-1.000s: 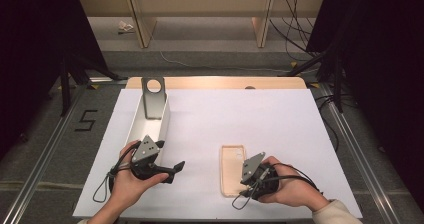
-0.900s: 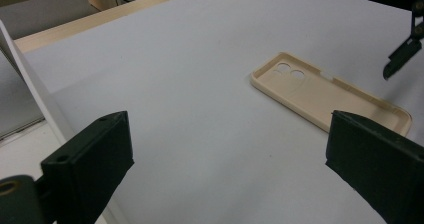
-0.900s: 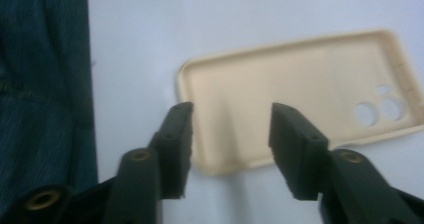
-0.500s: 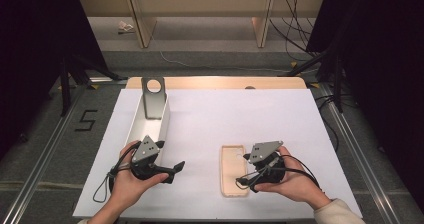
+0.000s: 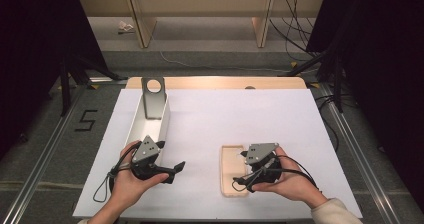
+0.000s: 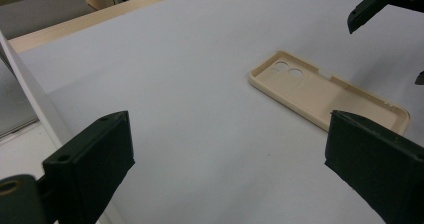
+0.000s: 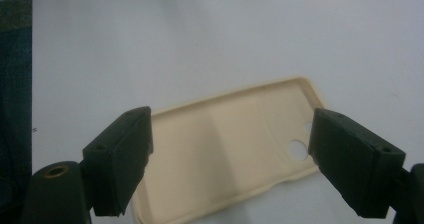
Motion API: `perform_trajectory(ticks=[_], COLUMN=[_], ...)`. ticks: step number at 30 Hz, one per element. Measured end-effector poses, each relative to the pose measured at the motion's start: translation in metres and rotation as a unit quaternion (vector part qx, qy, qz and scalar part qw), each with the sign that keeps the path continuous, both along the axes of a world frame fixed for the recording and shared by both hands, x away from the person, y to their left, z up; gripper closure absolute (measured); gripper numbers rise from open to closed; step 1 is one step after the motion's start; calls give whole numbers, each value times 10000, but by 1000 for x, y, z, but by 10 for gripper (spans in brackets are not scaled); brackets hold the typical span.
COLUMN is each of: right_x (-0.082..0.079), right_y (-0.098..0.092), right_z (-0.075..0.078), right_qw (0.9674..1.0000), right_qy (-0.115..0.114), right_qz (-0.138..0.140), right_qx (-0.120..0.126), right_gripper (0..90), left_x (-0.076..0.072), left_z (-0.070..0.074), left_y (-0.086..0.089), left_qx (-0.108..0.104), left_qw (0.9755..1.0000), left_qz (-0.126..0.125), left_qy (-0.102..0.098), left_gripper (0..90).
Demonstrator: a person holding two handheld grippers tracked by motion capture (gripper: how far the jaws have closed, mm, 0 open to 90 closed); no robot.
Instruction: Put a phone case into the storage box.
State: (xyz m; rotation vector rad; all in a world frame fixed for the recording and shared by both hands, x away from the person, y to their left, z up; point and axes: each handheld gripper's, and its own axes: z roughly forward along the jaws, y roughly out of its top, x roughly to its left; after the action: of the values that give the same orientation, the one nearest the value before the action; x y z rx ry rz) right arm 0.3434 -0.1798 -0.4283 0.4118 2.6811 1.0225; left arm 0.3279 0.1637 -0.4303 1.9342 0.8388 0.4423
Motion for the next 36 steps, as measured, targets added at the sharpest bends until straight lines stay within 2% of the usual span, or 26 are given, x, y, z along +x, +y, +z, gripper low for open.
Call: perform_trajectory(ticks=[5, 9, 11, 13, 15, 19, 23, 29, 36], right_x=[2, 2, 1, -1, -4, -8, -10, -11, -14], right_y=[1, 2, 4, 7, 11, 20, 27, 35, 42], right_z=[1, 1, 0, -2, -4, -11, -15, -18, -21], right_qw=[9995, 9997, 10000, 9992, 9965, 9900, 9843, 9764, 9705], right_qy=[-108, -77, 10, 107, 328, 393, 441, 421, 308], right_qz=[-116, -24, 80, 280, 474, 732, 889, 974, 1077], right_qx=[285, 216, 28, -267, -599, -1137, -1458, -1882, -2136], right_gripper=[200, 238, 273, 305, 361, 362, 364, 373, 373], left_x=[0, 0, 0, 0, 0, 0, 0, 0, 0], left_z=[0, 0, 0, 0, 0, -1, -1, -1, -1], left_y=[0, 0, 0, 0, -1, -1, -2, -2, -2], left_qx=[-3, -1, -5, -6, -7, -12, -17, -9, -8], left_qw=[10000, 10000, 10000, 10000, 10000, 10000, 10000, 10000, 10000], left_qz=[0, -5, -3, -5, -12, -19, -27, -44, -54], left_qy=[-4, 1, -2, -2, 7, 12, 17, 17, 16], left_gripper=[48, 51, 51, 52, 53, 54, 55, 56, 56])
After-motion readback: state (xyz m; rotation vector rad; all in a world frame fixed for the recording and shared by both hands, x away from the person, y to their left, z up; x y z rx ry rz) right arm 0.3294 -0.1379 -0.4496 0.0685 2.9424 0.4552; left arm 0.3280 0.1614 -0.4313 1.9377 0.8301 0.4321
